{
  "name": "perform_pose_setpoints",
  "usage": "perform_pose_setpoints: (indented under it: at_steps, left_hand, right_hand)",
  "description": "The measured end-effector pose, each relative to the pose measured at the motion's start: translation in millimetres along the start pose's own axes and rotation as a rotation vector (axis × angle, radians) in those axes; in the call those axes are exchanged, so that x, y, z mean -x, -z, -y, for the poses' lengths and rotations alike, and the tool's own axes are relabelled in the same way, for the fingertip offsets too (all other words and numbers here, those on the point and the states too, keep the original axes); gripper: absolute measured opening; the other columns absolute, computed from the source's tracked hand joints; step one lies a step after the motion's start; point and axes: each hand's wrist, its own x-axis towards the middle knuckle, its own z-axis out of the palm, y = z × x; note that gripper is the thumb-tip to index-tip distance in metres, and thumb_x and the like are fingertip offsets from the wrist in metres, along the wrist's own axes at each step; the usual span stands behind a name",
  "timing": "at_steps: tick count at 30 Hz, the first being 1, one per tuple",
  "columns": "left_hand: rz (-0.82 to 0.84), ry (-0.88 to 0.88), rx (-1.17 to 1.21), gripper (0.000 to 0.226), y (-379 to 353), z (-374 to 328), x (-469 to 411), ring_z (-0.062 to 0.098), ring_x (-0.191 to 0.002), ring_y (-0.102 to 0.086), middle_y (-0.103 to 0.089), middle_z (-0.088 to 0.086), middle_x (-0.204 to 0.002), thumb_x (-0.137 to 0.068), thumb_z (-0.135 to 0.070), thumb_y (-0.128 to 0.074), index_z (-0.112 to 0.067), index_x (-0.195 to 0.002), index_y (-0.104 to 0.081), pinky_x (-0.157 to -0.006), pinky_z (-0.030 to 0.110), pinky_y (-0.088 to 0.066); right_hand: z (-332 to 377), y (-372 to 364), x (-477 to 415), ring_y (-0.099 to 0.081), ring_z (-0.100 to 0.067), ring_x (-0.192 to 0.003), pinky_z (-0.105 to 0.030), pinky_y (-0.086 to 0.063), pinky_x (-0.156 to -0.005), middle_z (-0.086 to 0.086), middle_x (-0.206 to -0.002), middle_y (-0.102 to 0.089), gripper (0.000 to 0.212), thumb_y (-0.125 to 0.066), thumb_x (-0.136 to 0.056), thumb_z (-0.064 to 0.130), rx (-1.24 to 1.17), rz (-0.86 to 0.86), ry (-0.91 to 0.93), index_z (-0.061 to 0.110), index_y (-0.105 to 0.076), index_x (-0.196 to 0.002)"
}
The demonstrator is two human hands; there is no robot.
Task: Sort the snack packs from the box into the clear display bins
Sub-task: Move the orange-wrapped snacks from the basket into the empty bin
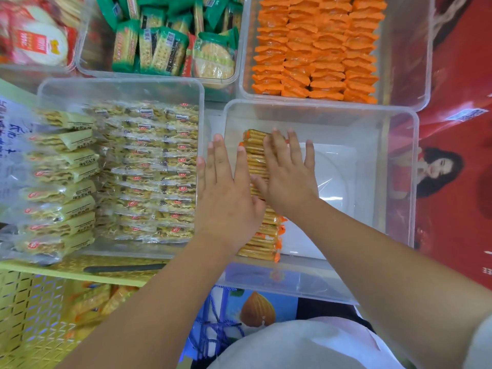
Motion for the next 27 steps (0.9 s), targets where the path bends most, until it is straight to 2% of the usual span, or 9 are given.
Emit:
perform_pose_setpoints:
  at_steps: [2, 6, 10, 14, 22, 27]
  left_hand:
    - [-0.005, 0.0, 0.005, 0.092, 0, 0, 0, 0.038, -0.157, 0.011, 0.013, 0.026, -0.168, -0.091, -0.043, -0.058, -0.011, -0.163, -0.011, -0.123, 0.047, 0.015]
    - [0.003, 0.006, 0.007, 0.092, 0, 0, 0, 0.037, -0.157, 0.013, 0.016, 0.025, -0.168, -0.091, -0.043, -0.057, -0.012, -0.164, -0.009, -0.122, 0.046, 0.017]
    - [0.009, 0.01, 0.014, 0.092, 0, 0, 0, 0.038, -0.157, 0.014, 0.016, 0.026, -0.168, -0.091, -0.042, -0.057, -0.012, -0.164, -0.009, -0.123, 0.047, 0.016]
    - [0.017, 0.004, 0.013, 0.091, -2, 1, 0, 0.038, -0.156, 0.016, 0.02, 0.025, -0.167, -0.093, -0.042, -0.055, -0.011, -0.164, -0.006, -0.122, 0.047, 0.019]
    - [0.007, -0.018, 0.012, 0.085, -3, 1, 0, 0.039, -0.155, 0.022, 0.025, 0.026, -0.165, -0.097, -0.039, -0.044, -0.013, -0.164, 0.001, -0.122, 0.049, 0.019]
    - [0.014, -0.04, 0.062, 0.076, 5, 2, 10, 0.036, -0.157, 0.018, 0.019, 0.023, -0.168, -0.103, -0.039, -0.038, -0.013, -0.165, -0.003, -0.125, 0.049, 0.014]
  right_hand:
    - [0, -3, -2, 0.016, -0.028, -0.155, -0.061, 0.009, -0.12, -0.004, -0.17, 0.008, 0.086, 0.001, -0.096, 0.071, 0.081, 0.026, 0.058, 0.013, 0.004, -0.16]
    - [4, -1, -7, 0.018, -0.025, -0.154, -0.061, 0.014, -0.119, 0.001, -0.169, 0.015, 0.079, 0.005, -0.095, 0.069, 0.096, 0.047, 0.137, 0.021, 0.015, -0.157]
    - [13, 3, -14, 0.017, -0.022, -0.155, -0.058, 0.005, -0.122, 0.004, -0.167, 0.021, 0.086, 0.018, -0.085, 0.067, 0.051, 0.116, 0.147, 0.022, 0.015, -0.158]
    - [20, 5, -19, 0.022, -0.027, -0.153, -0.062, 0.01, -0.118, 0.002, -0.166, 0.024, 0.097, 0.03, -0.071, 0.057, 0.036, 0.159, 0.135, 0.019, 0.014, -0.159]
    - [23, -1, -17, 0.022, -0.037, -0.152, -0.071, 0.019, -0.11, -0.009, -0.166, 0.025, 0.095, 0.024, -0.072, 0.052, 0.173, 0.164, 0.141, 0.014, 0.016, -0.158]
    - [25, 7, -17, 0.019, -0.041, -0.152, -0.076, 0.012, -0.108, -0.013, -0.165, 0.024, 0.099, 0.015, -0.067, 0.053, 0.243, 0.209, 0.154, 0.015, 0.015, -0.158]
